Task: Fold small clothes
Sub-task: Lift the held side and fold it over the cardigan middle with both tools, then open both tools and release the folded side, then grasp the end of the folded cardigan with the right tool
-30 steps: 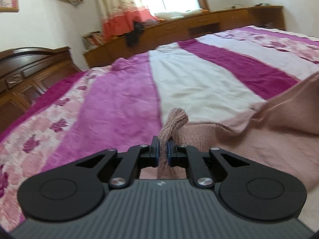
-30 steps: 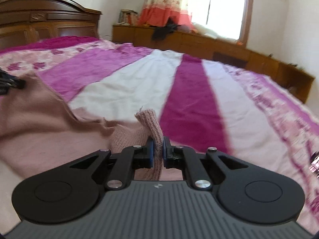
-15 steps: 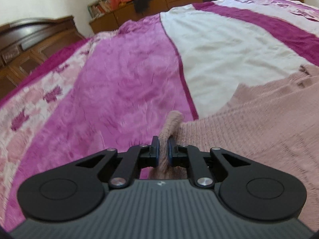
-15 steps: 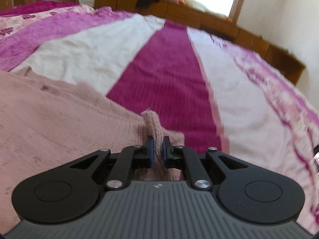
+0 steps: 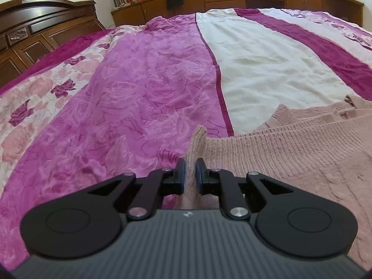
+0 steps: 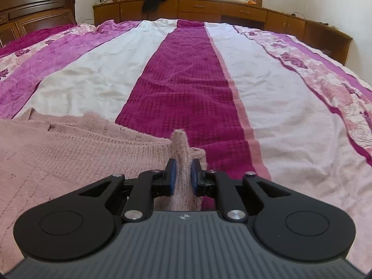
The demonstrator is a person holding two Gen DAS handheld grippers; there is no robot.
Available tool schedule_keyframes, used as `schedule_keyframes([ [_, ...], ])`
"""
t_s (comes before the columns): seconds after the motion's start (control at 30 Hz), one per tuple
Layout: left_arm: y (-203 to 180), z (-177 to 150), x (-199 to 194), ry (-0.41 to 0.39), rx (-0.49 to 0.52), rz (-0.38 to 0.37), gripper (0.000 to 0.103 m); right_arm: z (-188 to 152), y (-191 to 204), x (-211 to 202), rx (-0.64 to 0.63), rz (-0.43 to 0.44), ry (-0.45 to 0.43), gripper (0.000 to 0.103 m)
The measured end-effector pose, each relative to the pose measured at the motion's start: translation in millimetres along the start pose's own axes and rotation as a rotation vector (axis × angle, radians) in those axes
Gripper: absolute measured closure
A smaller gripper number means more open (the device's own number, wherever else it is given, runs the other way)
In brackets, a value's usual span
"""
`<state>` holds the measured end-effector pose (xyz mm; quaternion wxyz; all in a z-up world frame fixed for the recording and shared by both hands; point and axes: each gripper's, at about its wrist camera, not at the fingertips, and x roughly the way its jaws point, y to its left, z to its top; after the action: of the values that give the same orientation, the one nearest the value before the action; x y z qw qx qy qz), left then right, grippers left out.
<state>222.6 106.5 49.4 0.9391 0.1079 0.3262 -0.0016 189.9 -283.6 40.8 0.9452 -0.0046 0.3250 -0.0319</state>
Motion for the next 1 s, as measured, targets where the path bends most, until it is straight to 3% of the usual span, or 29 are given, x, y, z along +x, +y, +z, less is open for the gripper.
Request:
schedule_keyframes([
  [0.13,5,-2,-21,-0.005,-0.015,0.000,0.089,-4,0,-23,-0.001,-0.016,-0.027,0.062],
  [0.23,10,-5,-37,0.000,-0.049,-0.009,0.089,-9,-3,-41,0.026,-0.003,-0.039,0.057],
  [0.57,10,-17,-78,0.049,-0.122,-0.039,0.089,-29,-9,-88,0.137,0.056,-0.030,0.053],
  [0.73,8,-25,-93,0.072,-0.158,-0.060,0.089,-36,-10,-98,0.169,0.080,-0.014,0.049],
  [0.87,6,-32,-102,0.090,-0.181,-0.070,0.089,-43,-20,-103,0.288,0.158,0.024,0.046],
  [1.0,6,-40,-110,0.105,-0.207,-0.072,0.089,-54,-25,-106,0.335,0.181,0.041,0.045],
])
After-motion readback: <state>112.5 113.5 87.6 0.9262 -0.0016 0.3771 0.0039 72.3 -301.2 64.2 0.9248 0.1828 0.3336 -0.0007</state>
